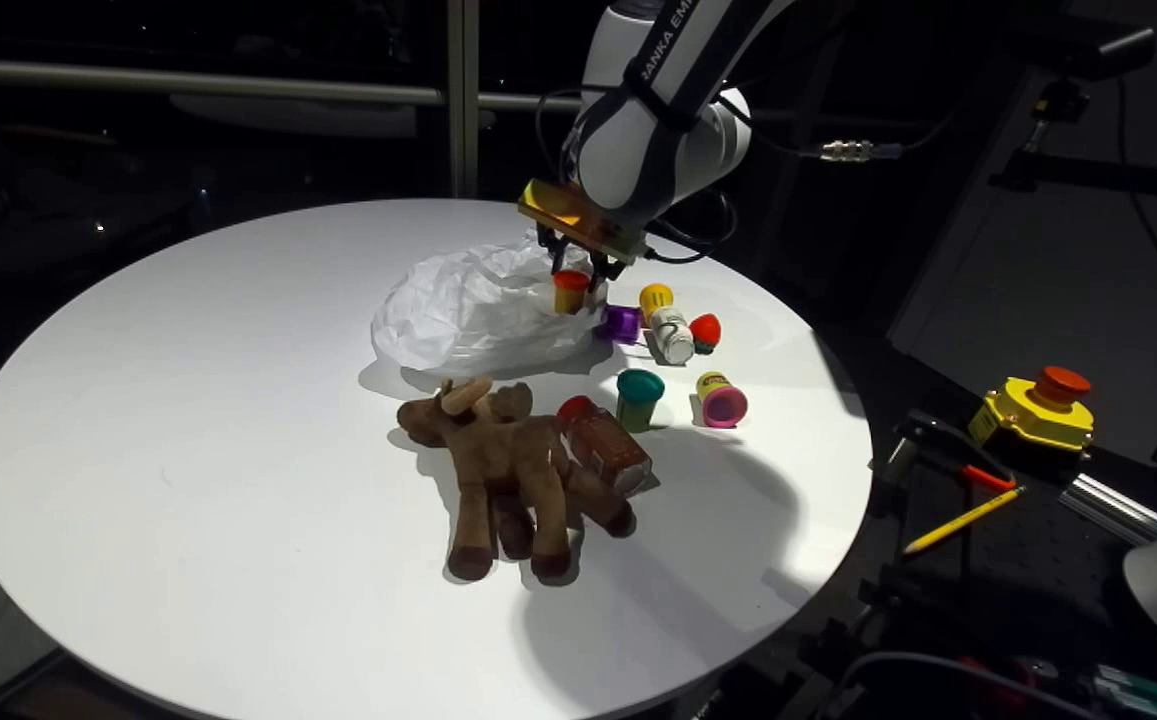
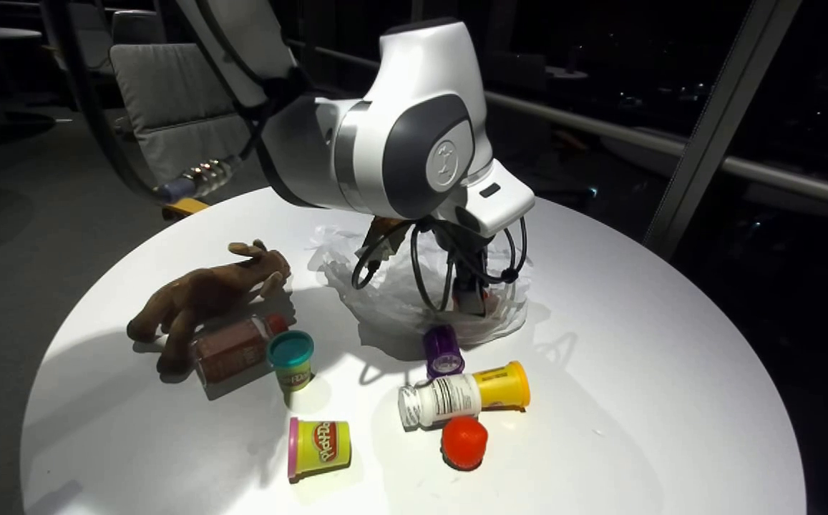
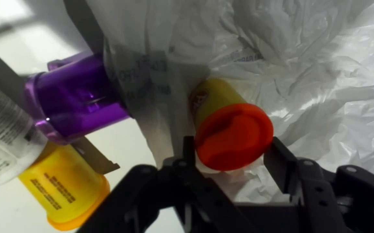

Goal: Remove the things from the plastic bag and put them on the table

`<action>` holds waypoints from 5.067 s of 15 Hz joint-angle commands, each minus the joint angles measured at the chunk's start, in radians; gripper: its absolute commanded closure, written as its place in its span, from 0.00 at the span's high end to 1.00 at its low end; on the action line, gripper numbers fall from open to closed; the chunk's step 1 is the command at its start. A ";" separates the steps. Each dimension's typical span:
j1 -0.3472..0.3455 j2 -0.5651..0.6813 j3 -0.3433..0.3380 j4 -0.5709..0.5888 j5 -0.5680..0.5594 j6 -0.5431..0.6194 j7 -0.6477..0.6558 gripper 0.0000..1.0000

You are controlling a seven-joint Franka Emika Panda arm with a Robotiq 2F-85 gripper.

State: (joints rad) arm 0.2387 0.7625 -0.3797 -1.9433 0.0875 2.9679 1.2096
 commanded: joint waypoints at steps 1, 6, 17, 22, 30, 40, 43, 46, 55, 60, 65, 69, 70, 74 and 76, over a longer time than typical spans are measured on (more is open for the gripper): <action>-0.001 0.011 0.003 0.025 0.017 -0.015 -0.005 0.29; -0.007 -0.006 0.016 0.015 0.017 -0.024 -0.016 0.27; 0.237 -0.360 -0.256 -0.222 -0.163 -0.149 0.124 0.27; 0.162 -0.549 -0.327 -0.425 -0.348 -0.100 0.156 0.27; -0.161 -0.541 -0.151 -0.622 -0.123 0.121 -0.092 0.27; -0.635 -0.358 0.350 -0.569 0.161 0.190 -0.401 0.27; -0.623 -0.287 0.313 -0.557 0.141 0.269 -0.393 0.27; -0.628 -0.260 0.310 -0.555 0.144 0.359 -0.393 0.27; -0.451 -0.584 0.212 -0.761 0.331 0.543 -0.478 1.00; -0.162 -0.655 0.024 -0.769 0.748 0.461 -0.804 1.00; 0.068 -0.570 -0.047 -0.788 1.125 0.429 -1.095 1.00; 0.005 -0.568 -0.008 -0.777 1.056 0.434 -1.016 1.00; 0.002 -0.569 -0.009 -0.777 1.056 0.434 -1.016 1.00; -0.006 -0.569 -0.010 -0.776 1.055 0.434 -1.016 1.00; -0.007 -0.569 -0.010 -0.776 1.055 0.434 -1.016 1.00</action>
State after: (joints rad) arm 0.2315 0.1935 -0.3896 -2.7190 1.1428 3.4020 0.1935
